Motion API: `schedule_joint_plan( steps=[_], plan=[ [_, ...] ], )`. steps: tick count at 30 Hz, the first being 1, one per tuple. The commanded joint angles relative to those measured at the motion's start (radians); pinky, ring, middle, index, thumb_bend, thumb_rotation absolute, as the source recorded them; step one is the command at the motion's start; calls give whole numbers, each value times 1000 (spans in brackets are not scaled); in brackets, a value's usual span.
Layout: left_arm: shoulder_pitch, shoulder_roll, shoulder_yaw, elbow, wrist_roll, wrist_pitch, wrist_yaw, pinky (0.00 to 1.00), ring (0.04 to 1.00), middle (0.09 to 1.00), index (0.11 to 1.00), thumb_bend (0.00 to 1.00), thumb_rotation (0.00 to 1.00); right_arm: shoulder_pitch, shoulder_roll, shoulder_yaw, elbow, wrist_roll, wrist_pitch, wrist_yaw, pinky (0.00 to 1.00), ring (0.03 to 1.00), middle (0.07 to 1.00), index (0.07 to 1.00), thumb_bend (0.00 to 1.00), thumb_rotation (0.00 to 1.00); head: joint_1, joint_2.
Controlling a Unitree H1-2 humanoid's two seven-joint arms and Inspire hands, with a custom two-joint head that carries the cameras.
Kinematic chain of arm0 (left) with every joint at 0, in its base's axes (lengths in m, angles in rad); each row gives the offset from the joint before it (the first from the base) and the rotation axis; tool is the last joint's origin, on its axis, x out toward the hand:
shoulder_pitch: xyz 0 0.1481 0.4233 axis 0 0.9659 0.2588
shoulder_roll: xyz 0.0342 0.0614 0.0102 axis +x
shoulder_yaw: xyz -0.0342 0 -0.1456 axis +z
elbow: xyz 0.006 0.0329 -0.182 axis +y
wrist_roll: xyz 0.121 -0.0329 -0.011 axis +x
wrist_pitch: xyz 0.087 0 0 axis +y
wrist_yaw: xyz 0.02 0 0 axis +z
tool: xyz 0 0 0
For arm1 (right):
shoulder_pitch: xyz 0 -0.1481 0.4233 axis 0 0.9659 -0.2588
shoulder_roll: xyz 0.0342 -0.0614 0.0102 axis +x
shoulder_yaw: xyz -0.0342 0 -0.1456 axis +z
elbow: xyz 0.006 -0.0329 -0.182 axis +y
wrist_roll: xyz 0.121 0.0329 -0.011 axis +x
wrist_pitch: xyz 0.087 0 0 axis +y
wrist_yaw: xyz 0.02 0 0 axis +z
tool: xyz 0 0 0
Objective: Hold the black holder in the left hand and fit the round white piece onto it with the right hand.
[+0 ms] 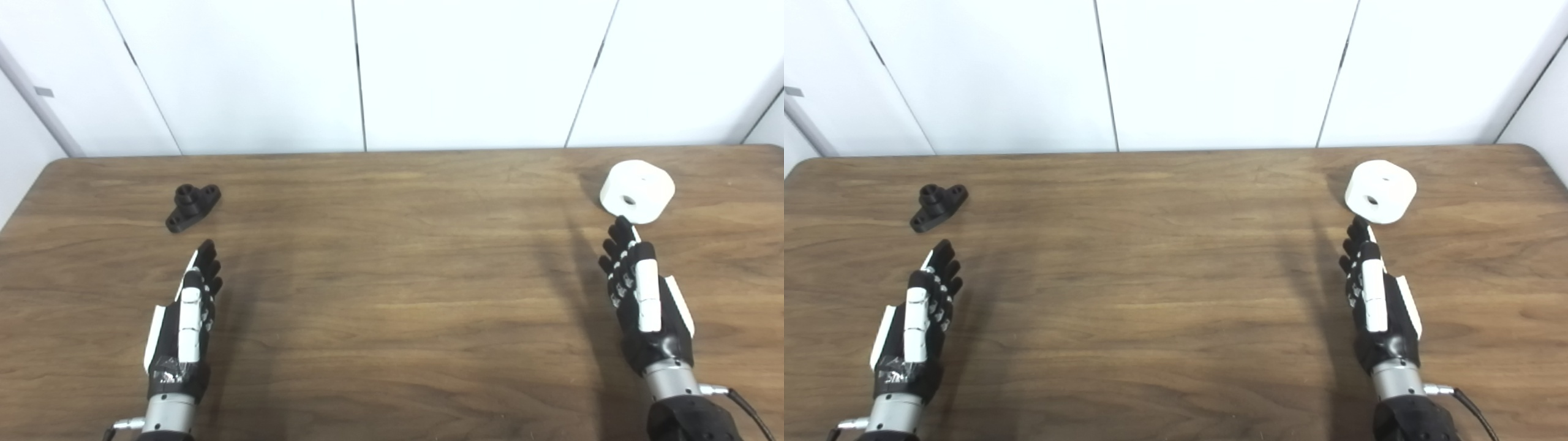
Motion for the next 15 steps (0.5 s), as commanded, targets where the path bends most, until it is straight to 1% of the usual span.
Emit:
schedule_joint_plan(
  steps=[1,10,12,14,15],
  plan=[
    [-14,12,2,-25,-10,-20,0,1000,1000,1000,989,554,1000,-15,-9,-1,-29,3,-27,4,1000,1000,1000,1000,588,1000,-1,-1],
    [-11,10,-2,-26,-1,-27,2,1000,1000,1000,984,546,1000,-13,-11,-3,-31,3,-27,4,1000,1000,1000,1000,578,1000,11,-6],
    [-10,7,-3,-30,1,-23,6,1000,1000,1000,980,548,1000,-12,-14,-4,-29,2,-26,5,1000,1000,1000,1000,586,1000,20,-9],
    [-8,2,-7,-31,8,-27,9,1000,1000,1000,975,548,1000,-9,-20,-6,-27,1,-32,8,1000,1000,1000,1000,587,1000,59,-24],
    [-7,0,-9,-30,11,-29,10,1000,1000,1000,972,552,1000,-8,-23,-7,-25,1,-35,9,1000,1000,1000,1000,584,1000,65,-27]
  ],
)
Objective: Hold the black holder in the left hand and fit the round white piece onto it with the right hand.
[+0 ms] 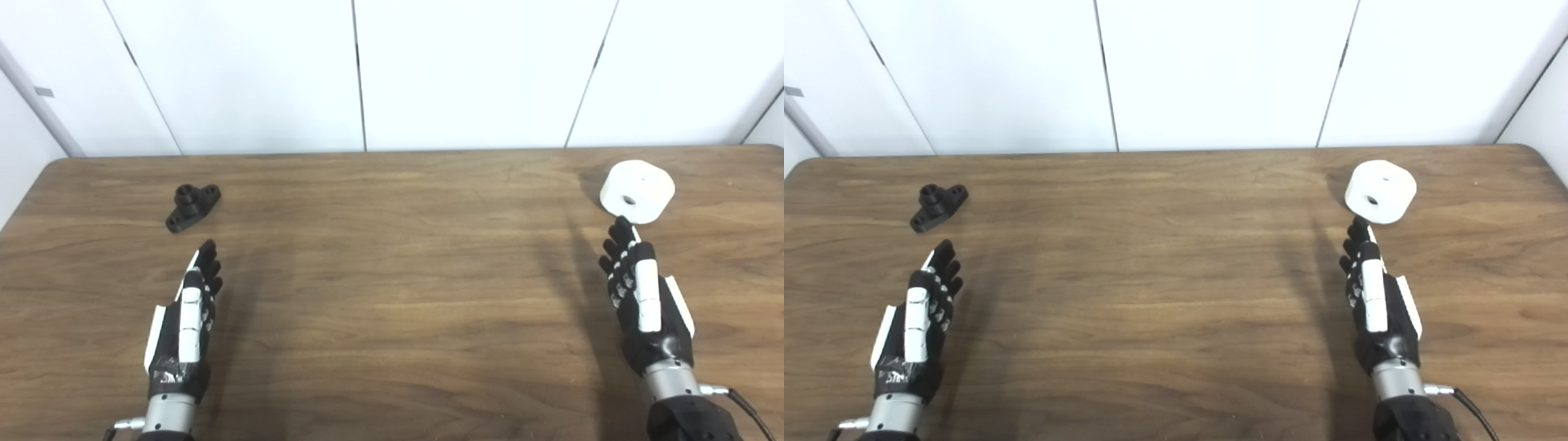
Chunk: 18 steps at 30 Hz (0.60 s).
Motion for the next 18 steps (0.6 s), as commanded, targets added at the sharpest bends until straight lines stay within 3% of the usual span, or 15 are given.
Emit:
schedule_joint_plan(
  steps=[1,7,12,18],
  plan=[
    [-5,-1,-6,-24,9,-35,5,1000,1000,1000,971,553,1000,-8,-24,-8,-24,4,-39,11,1000,1000,1000,1000,583,1000,26,-12],
    [10,-26,-29,-14,18,-53,13,1000,1000,1000,973,593,987,6,-51,-18,5,21,-66,30,1000,1000,1000,1000,559,1000,124,-86],
    [13,-51,-40,28,41,-123,37,1000,1000,994,950,515,956,8,-64,-22,48,28,-114,47,1000,1000,1000,1000,590,1000,188,-143],
    [15,-54,-66,64,64,-156,42,1000,1000,996,956,472,982,10,-75,-16,64,39,-137,66,1000,1000,1000,1000,633,1000,240,-203]
  ],
)
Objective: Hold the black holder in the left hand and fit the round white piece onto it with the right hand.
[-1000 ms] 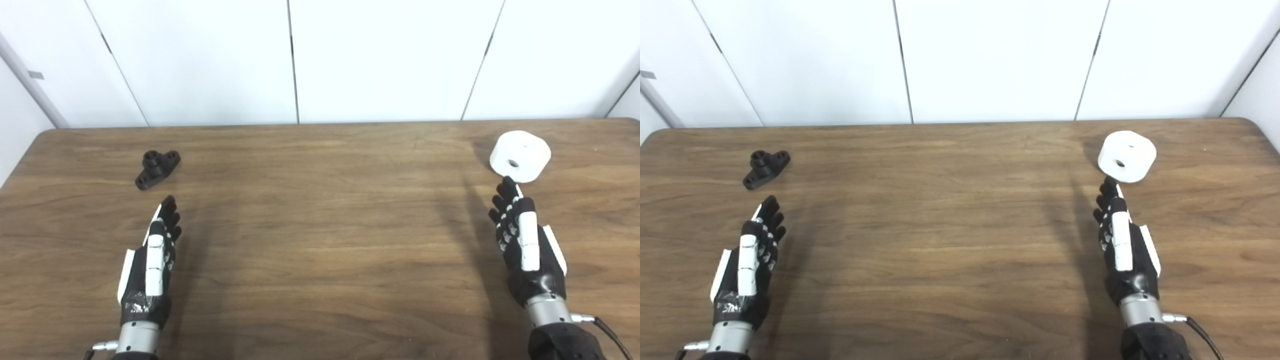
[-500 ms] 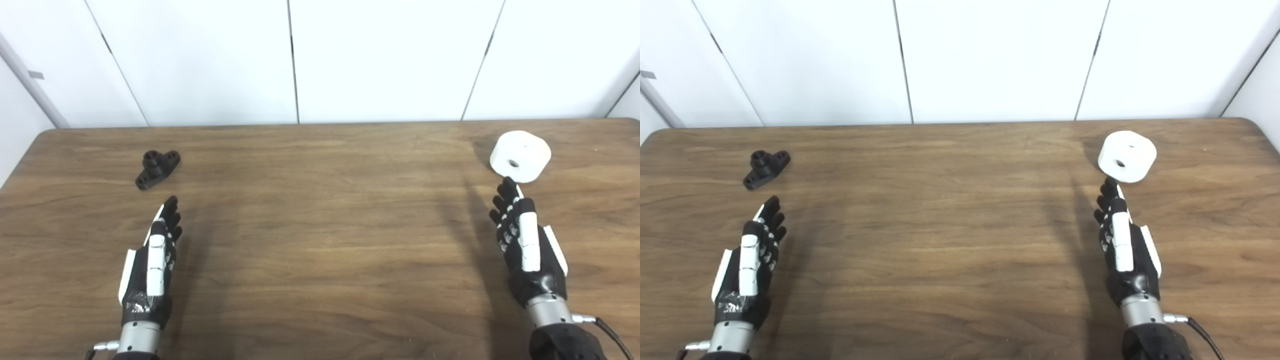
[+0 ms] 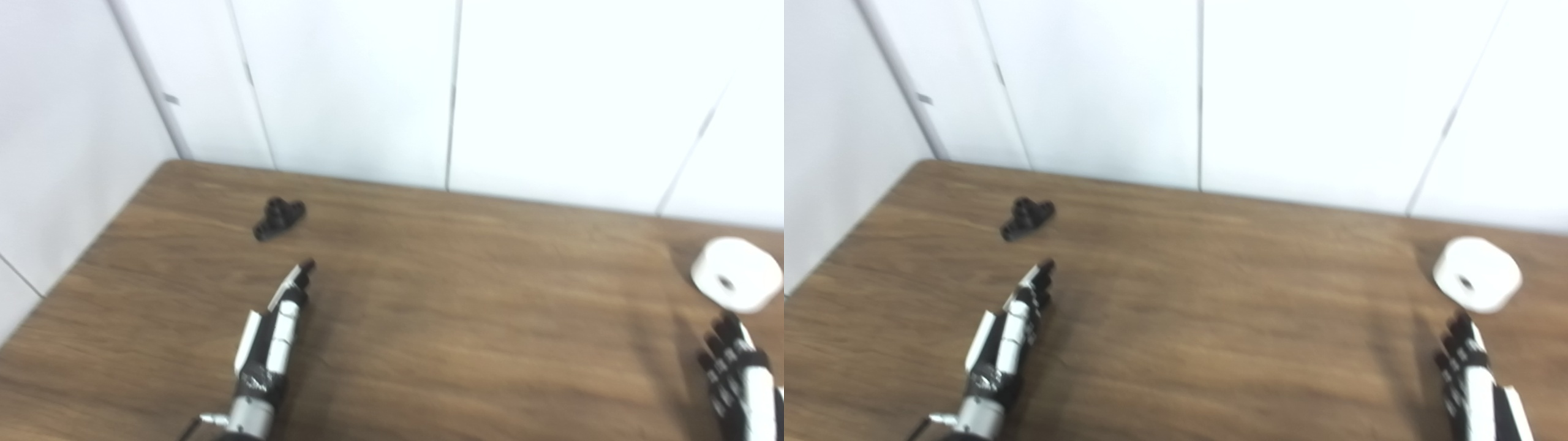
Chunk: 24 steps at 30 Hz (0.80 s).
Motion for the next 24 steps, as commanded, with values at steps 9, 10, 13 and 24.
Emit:
schedule_joint_plan(
  steps=[9,10,13,24],
  plan=[
    [15,-18,-37,28,22,-81,0,1000,1000,1000,990,433,1000,-1,-8,-12,52,7,-126,3,1000,1000,977,1000,581,1000,26,-61],
    [15,-20,-38,32,26,-88,3,1000,1000,1000,989,435,1000,0,-9,-12,54,4,-127,1,1000,1000,975,1000,578,1000,26,-61],
    [15,-22,-39,38,34,-97,8,1000,1000,1000,982,438,1000,1,-8,-11,59,-3,-130,-3,1000,984,962,988,570,1000,27,-62],
    [22,-17,-46,-61,240,34,77,1000,1000,999,973,586,652,-2,-11,-11,58,-1,-122,-1,963,934,933,952,584,1000,14,-25]
  ],
)
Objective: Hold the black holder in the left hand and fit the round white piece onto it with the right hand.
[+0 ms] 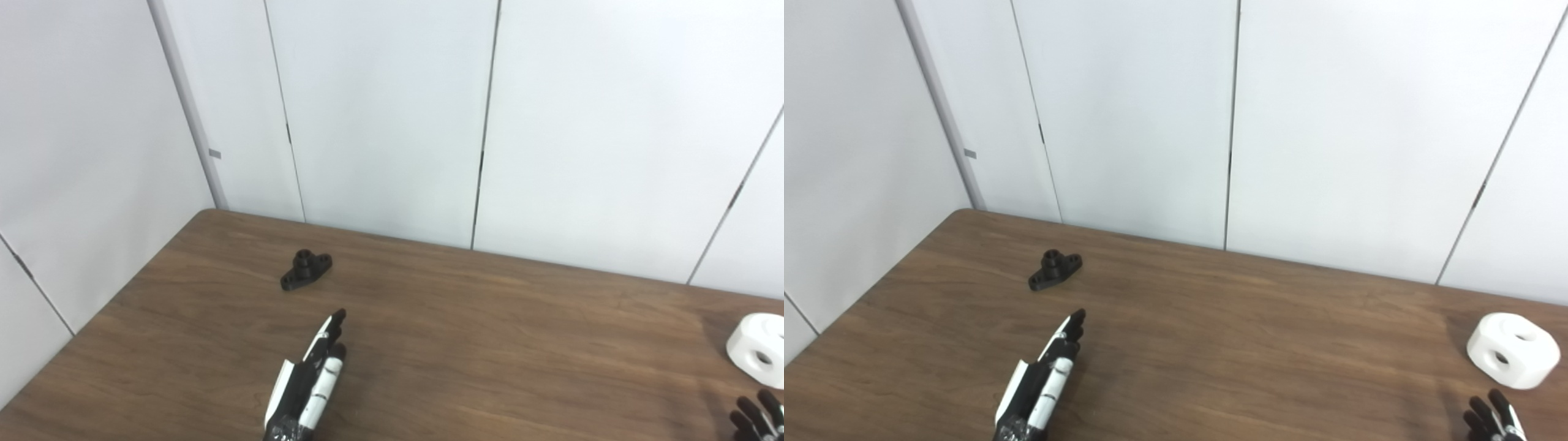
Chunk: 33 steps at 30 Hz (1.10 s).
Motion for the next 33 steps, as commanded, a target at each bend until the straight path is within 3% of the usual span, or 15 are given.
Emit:
schedule_joint_plan(
  steps=[1,2,5,13,24,33],
  plan=[
    [16,-12,-5,-74,93,38,35,1000,1000,993,966,610,600,-8,-11,-7,-8,4,-9,-1,974,939,937,955,599,1000,1,12],
    [9,-11,-4,-99,137,73,43,1000,1000,988,953,653,504,-8,-12,-6,-11,6,-7,0,990,944,942,956,600,1000,4,19],
    [-24,16,0,-163,218,180,29,1000,1000,995,944,724,389,-10,-10,-8,-15,8,-2,-2,990,945,941,951,603,1000,3,27],
    [-132,127,25,-215,390,373,-7,1000,1000,987,900,807,359,-13,-13,-7,-15,-3,6,-6,998,950,936,940,660,1000,1,32],
    [-272,262,71,-74,525,456,25,1000,1000,956,837,880,397,-21,-9,-3,-13,-3,7,-9,1000,965,950,954,691,1000,-5,35],
    [-399,350,47,88,656,501,67,1000,1000,947,801,889,414,-22,-4,-3,-22,2,15,-13,1000,983,963,967,721,1000,-5,35]
  ],
)
